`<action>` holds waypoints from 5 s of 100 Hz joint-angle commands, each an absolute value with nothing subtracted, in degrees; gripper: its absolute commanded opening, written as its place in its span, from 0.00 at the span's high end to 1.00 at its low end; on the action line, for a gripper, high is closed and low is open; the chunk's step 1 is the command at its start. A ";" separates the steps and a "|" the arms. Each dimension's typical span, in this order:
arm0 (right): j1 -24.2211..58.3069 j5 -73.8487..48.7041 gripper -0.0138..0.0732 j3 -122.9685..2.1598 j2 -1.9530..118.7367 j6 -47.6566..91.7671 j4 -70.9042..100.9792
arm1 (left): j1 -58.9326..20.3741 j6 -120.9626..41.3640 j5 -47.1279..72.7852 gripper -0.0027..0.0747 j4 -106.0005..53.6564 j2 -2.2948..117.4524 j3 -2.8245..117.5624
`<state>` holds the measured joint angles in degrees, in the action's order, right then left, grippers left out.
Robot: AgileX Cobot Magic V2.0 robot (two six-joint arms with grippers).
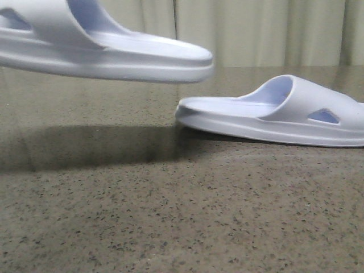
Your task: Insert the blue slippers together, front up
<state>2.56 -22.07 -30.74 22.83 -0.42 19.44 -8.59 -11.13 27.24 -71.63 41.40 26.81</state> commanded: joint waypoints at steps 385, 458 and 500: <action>2.15 -14.31 0.71 -32.74 65.03 -3.32 49.21 | -8.94 -11.17 27.16 0.94 -74.14 40.82 29.92; 2.15 -5.40 0.96 -39.74 61.58 -2.07 49.33 | -8.94 -11.17 27.16 0.94 -74.14 40.82 29.92; 2.15 -16.25 0.96 -50.72 54.00 -0.49 49.01 | -8.94 -11.17 27.16 0.94 -74.26 40.82 29.92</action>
